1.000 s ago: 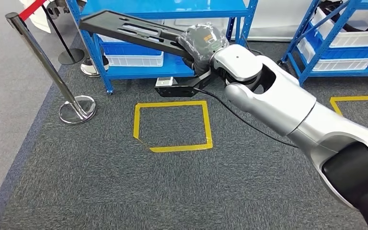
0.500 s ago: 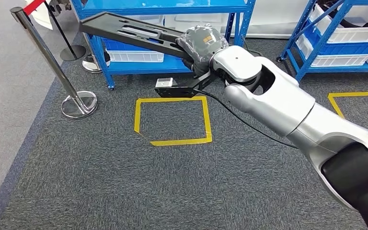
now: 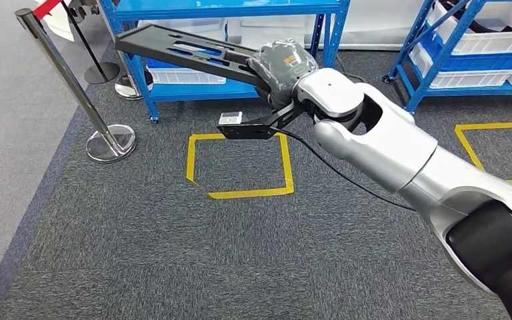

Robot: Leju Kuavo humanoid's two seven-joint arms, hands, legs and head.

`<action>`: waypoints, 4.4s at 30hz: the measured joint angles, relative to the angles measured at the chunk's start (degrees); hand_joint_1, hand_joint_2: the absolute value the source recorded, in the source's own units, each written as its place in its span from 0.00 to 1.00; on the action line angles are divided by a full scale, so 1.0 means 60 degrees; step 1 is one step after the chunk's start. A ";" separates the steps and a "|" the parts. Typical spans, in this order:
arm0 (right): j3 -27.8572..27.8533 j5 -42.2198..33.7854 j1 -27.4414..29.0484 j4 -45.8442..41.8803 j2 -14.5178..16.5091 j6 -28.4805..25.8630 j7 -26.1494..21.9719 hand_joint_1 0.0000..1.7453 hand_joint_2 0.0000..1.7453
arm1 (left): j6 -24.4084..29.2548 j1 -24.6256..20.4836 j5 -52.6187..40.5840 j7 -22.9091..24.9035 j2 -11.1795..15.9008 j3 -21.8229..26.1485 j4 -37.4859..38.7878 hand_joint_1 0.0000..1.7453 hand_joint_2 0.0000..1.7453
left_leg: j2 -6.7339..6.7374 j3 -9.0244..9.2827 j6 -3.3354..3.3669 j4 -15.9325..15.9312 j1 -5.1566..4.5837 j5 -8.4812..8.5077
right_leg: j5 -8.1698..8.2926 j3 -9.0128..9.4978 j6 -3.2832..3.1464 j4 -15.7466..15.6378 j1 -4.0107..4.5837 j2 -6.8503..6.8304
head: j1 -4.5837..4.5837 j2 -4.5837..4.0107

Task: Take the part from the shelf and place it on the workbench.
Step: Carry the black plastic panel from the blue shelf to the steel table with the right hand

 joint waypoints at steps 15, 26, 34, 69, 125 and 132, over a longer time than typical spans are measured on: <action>0.0024 0.0001 -0.0005 0.0107 -0.0003 0.0006 -0.0021 1.00 1.00 | 0.0042 -0.0032 -0.0045 0.0062 0.0079 0.0055 -0.0007 0.00 1.00 | -0.0032 0.1152 0.0346 -0.0142 -0.0222 -0.1146 | 0.1138 -0.0945 -0.0139 -0.0148 0.0140 -0.0052 | 0.0002 -0.0001; 0.0026 0.0102 0.0031 0.0149 -0.0053 0.0042 -0.0016 1.00 1.00 | -0.0096 -0.0042 -0.0008 0.0016 0.0039 0.0077 -0.0007 0.00 1.00 | 0.0082 0.0283 0.0424 -0.0260 -0.0029 -0.0205 | -0.0220 -0.0588 0.0312 0.1315 -0.0138 -0.0032 | 0.0012 -0.0001; 0.0025 0.0121 -0.0008 0.0149 -0.0027 0.0047 -0.0004 1.00 1.00 | -0.0097 -0.0036 -0.0005 -0.0012 0.0014 0.0084 -0.0005 0.00 1.00 | 0.0025 -0.0119 -0.0023 0.0300 0.0004 -0.0377 | -0.0037 0.0238 -0.0176 -0.0195 -0.0099 0.0002 | 0.0003 0.0000; 0.0036 0.0287 -0.0206 0.0697 -0.0208 0.0343 0.0026 1.00 1.00 | -0.0014 0.0003 -0.0006 -0.0048 0.0032 0.0289 -0.0004 0.00 1.00 | -0.0014 -0.1016 -0.0072 0.2584 0.0031 -0.1480 | 0.0027 0.0114 -0.0298 -0.0136 -0.0027 0.0018 | 0.0002 -0.0003; 0.0015 0.0955 -0.2745 0.4000 -0.1438 0.0523 0.0280 1.00 1.00 | 0.0132 0.0042 -0.0503 -0.0265 -0.0140 0.0458 0.0004 0.00 1.00 | -0.0032 0.0262 0.0198 0.0202 -0.0119 -0.0611 | 0.0236 -0.0268 -0.0021 0.0013 -0.0102 0.0022 | -0.0006 0.0001; -0.0002 0.0884 -0.2712 0.3971 -0.1625 0.0490 0.0293 1.00 1.00 | 0.0199 0.0134 -0.0626 -0.0241 -0.0152 0.0458 0.0004 0.00 1.00 | -0.0067 -0.0639 0.0110 0.2279 -0.0089 -0.1396 | 0.0272 -0.0247 -0.0138 -0.0028 -0.0077 0.0250 | -0.0014 0.0000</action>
